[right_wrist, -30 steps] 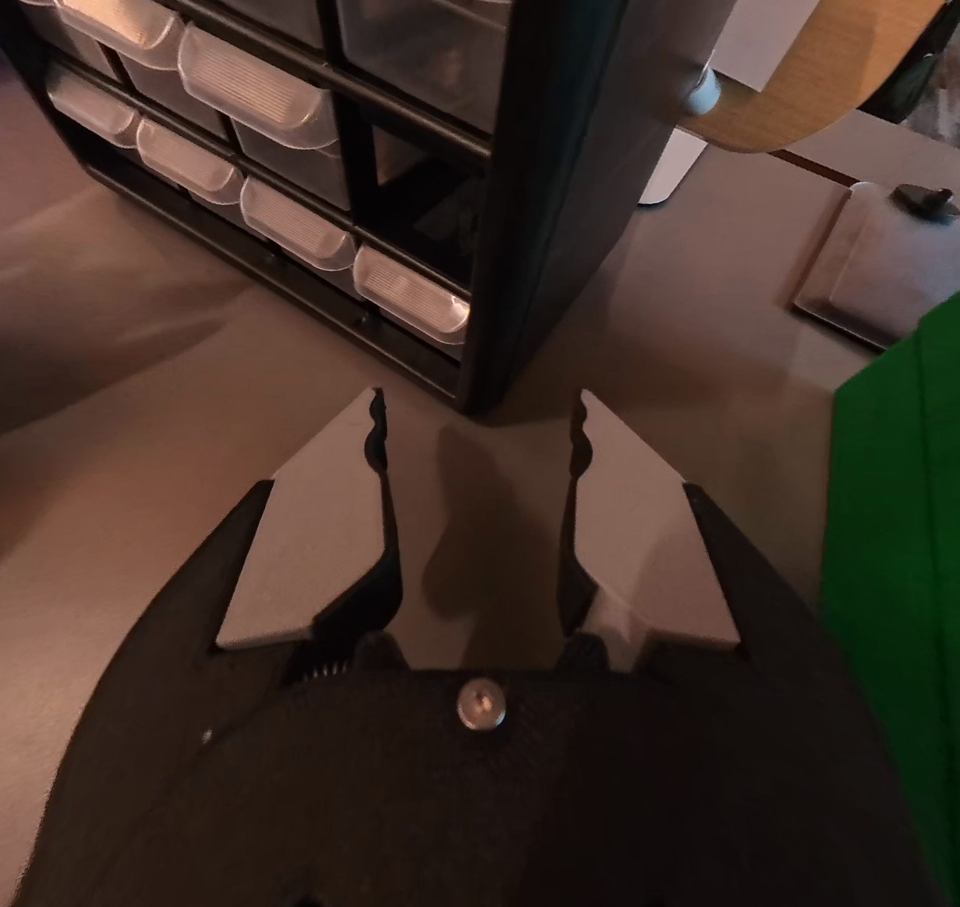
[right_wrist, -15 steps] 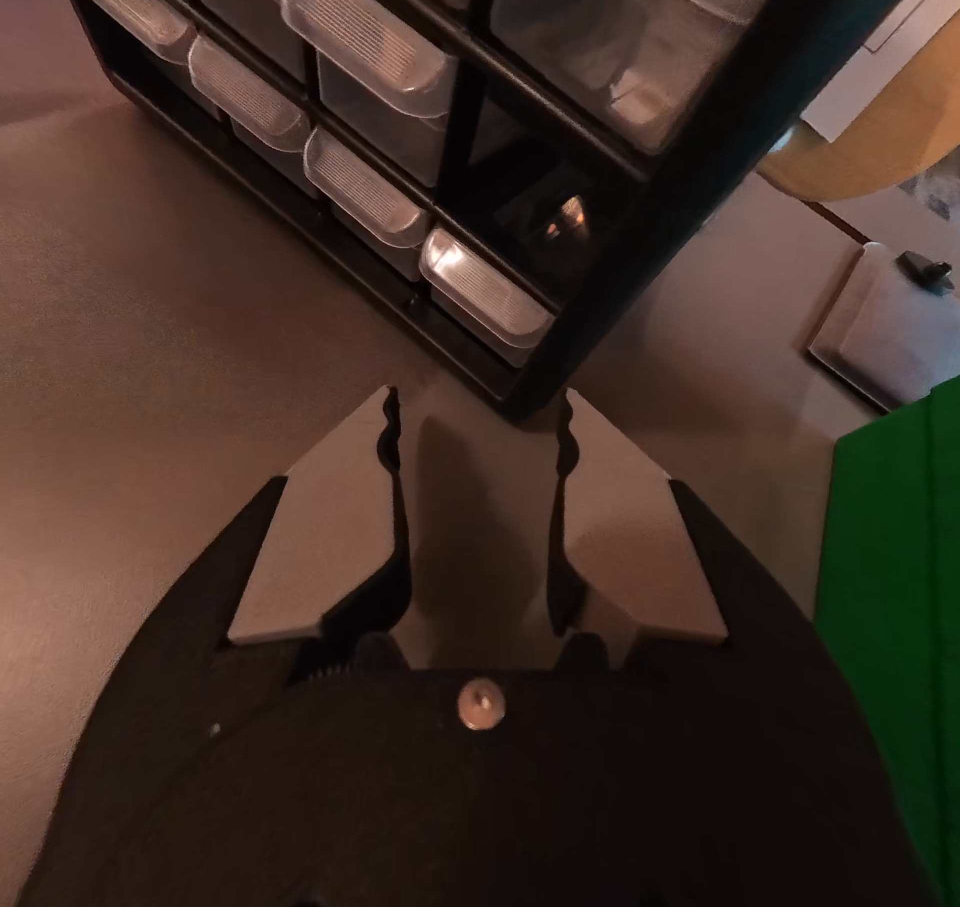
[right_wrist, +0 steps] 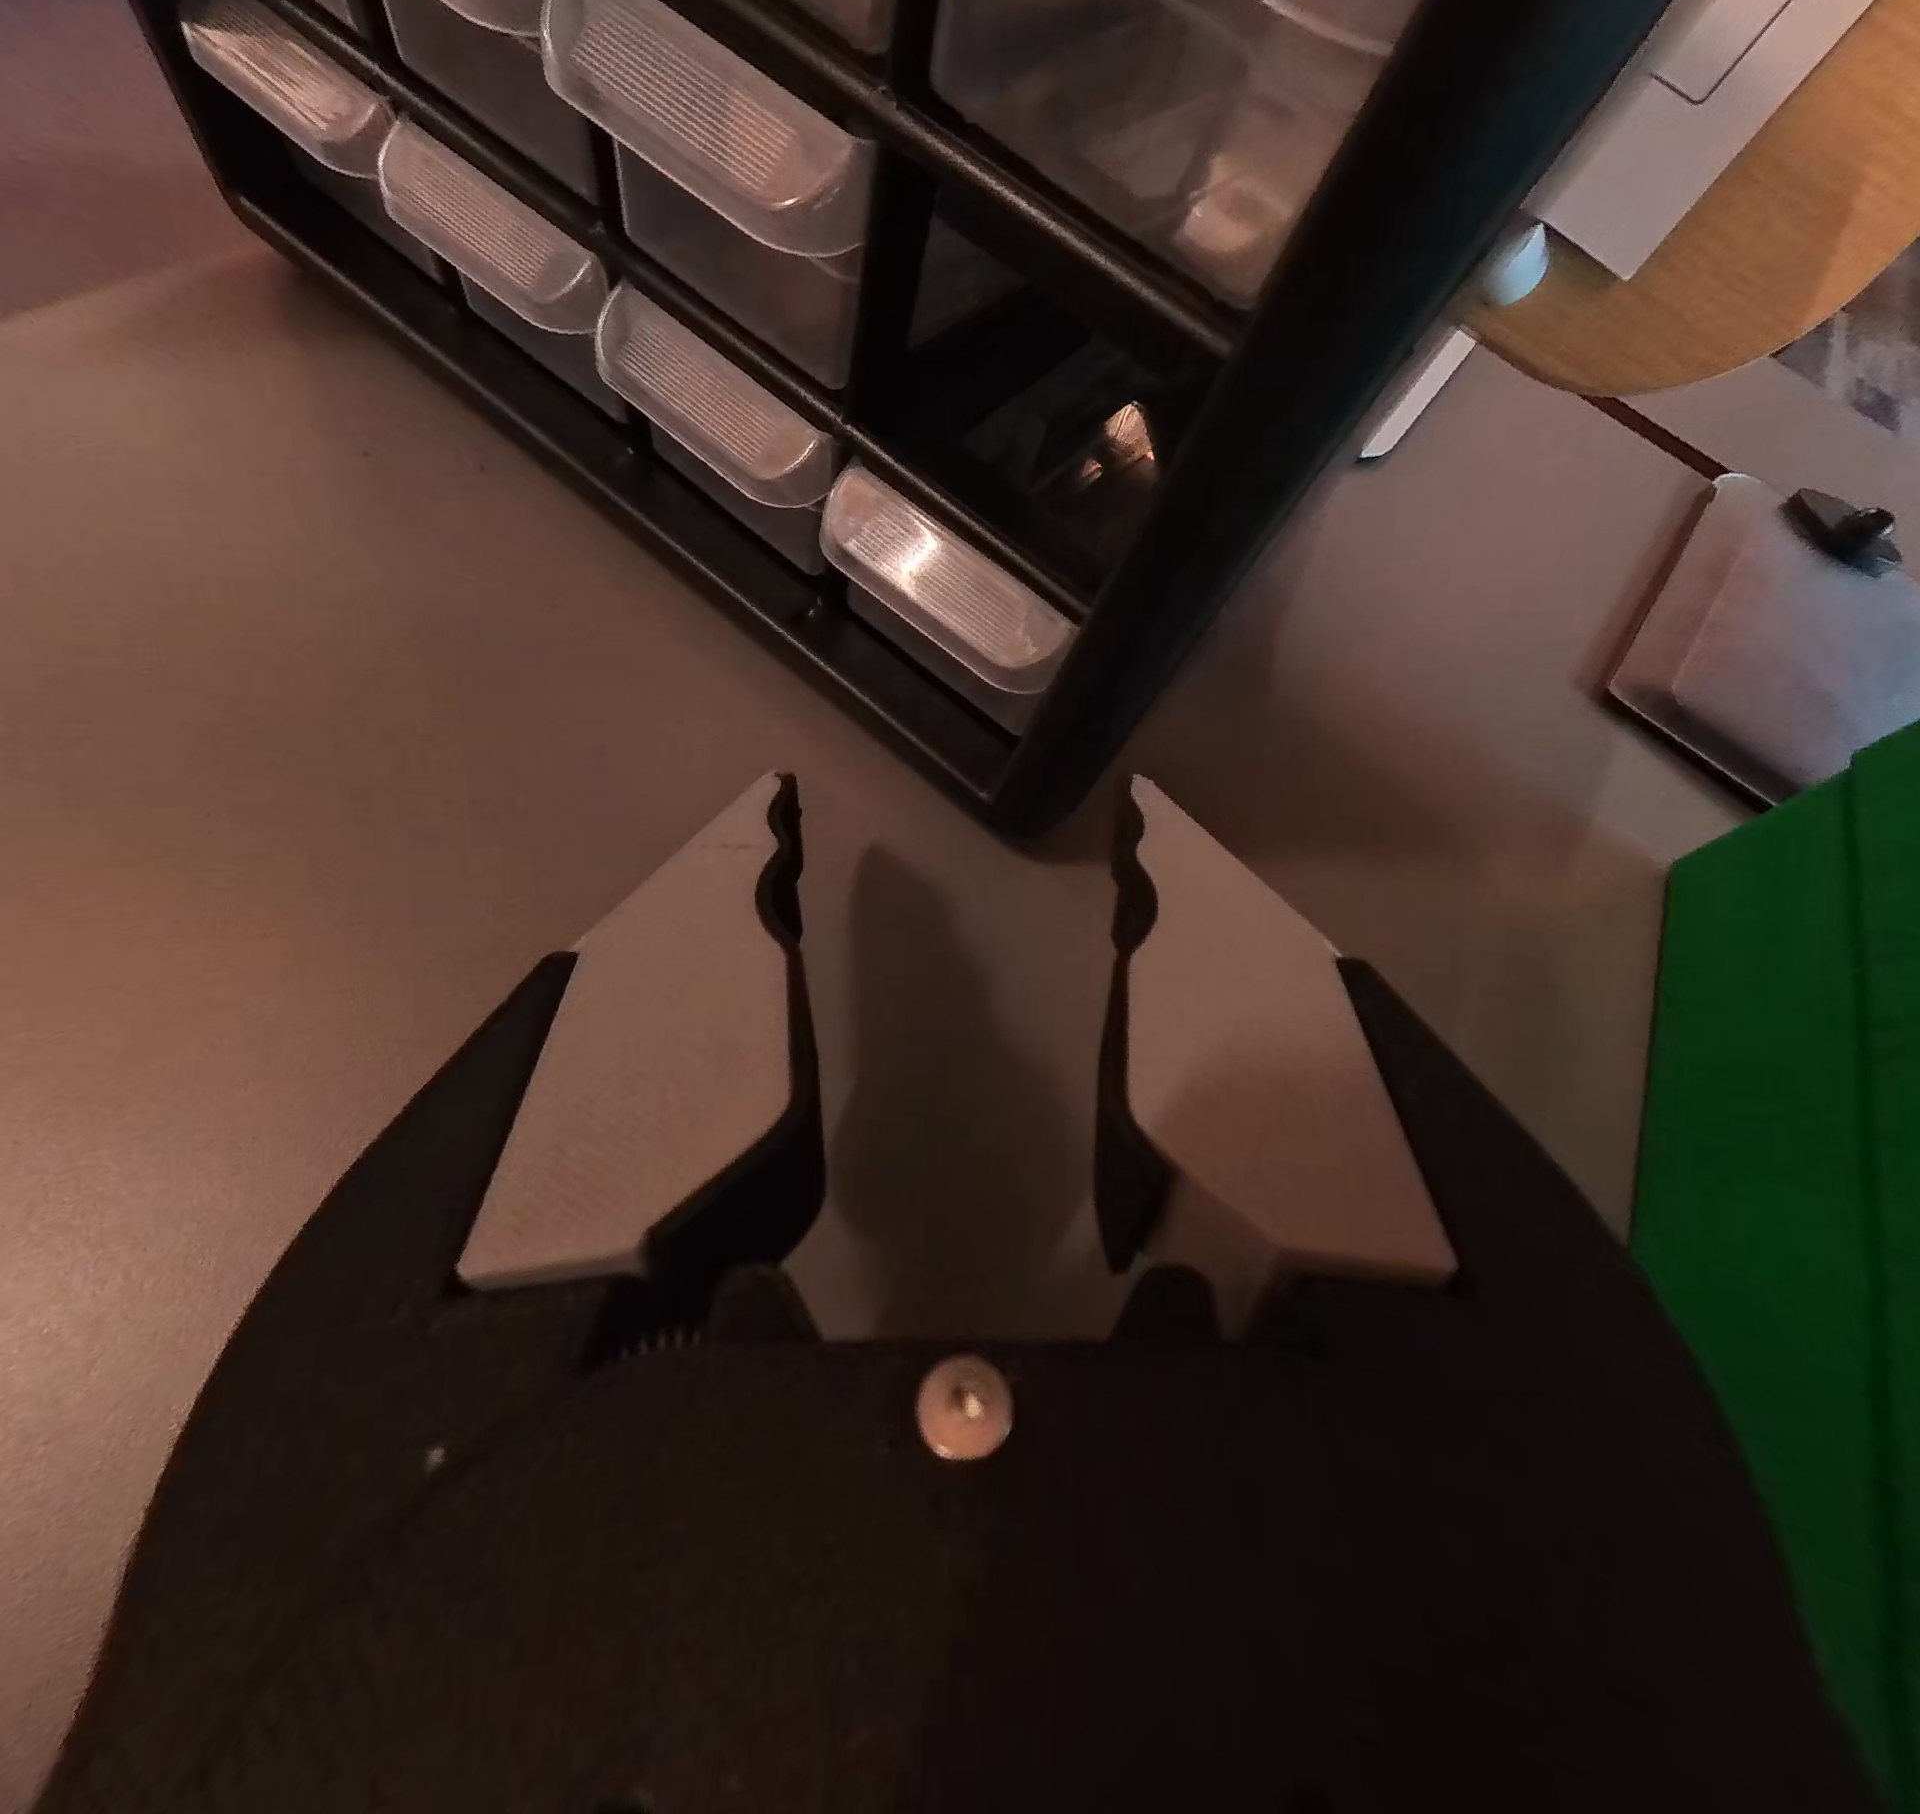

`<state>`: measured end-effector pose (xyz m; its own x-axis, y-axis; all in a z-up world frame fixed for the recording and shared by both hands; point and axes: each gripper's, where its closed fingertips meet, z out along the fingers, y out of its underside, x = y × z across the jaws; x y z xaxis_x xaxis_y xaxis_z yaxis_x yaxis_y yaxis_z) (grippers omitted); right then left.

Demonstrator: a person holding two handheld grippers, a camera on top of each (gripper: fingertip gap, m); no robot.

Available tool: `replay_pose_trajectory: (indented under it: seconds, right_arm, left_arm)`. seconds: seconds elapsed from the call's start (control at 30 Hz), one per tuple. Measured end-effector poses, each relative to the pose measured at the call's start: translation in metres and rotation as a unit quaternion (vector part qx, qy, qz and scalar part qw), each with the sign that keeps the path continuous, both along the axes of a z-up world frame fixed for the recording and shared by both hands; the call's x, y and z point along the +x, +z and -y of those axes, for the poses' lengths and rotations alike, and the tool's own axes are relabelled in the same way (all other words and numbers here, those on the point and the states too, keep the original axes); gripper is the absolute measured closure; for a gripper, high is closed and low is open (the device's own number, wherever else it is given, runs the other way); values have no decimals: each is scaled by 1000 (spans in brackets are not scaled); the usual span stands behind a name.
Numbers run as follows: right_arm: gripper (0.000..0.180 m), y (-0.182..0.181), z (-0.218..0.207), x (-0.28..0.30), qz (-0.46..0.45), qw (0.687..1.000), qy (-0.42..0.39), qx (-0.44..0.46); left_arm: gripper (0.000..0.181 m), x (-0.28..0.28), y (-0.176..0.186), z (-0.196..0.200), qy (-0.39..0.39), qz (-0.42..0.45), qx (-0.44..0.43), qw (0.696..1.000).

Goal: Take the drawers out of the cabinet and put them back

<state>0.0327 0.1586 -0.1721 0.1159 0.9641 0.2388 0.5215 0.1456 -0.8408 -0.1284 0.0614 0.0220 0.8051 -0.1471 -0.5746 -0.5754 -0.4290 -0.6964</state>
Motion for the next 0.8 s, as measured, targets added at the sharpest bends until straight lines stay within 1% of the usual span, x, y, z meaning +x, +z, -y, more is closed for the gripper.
replay_pose_trajectory:
  seconds: [0.03, 0.1, 0.13, 0.17, 0.23, 0.27, 0.3, 0.6, 0.67, 0.8]
  right_arm:
    - [123, 0, 0, 0, 0, 1000, 0, 0]
    - [123, -1, 0, 0, 2, 1000, 1, 0]
    - [123, -1, 0, 0, 4, 1000, 1, 1]
    - [123, -1, 0, 0, 5, 1000, 1, 1]
    - [123, -1, 0, 0, 5, 1000, 0, 3]
    - [123, -1, 0, 0, 5, 1000, 0, 3]
    - [123, -1, 0, 0, 4, 1000, 0, 3]
    - [123, 0, 1, 0, 4, 1000, 3, 12]
    - [123, 0, 2, 0, 4, 1000, 6, 14]
    - [125, 5, 8, -1, -8, 1000, 19, 14]
  left_arm:
    - [148, 7, 0, 2, -20, 12, -3, 1000]
    - [137, 18, 0, 6, -53, 14, -5, 998]
    - [128, 17, -6, 8, -56, -1, -19, 998]
    - [125, 13, -15, 10, -49, -18, -41, 998]
    - [117, 15, -34, 14, -59, -24, -82, 995]
    - [117, 14, -34, 13, -58, -33, -73, 995]
    - [130, 8, -31, 11, -48, -54, -58, 996]
    - [131, 8, -31, 11, -48, -59, -61, 995]
    - [131, 8, -31, 10, -43, -48, -57, 996]
    - [131, 8, -32, 10, -22, -53, -54, 997]
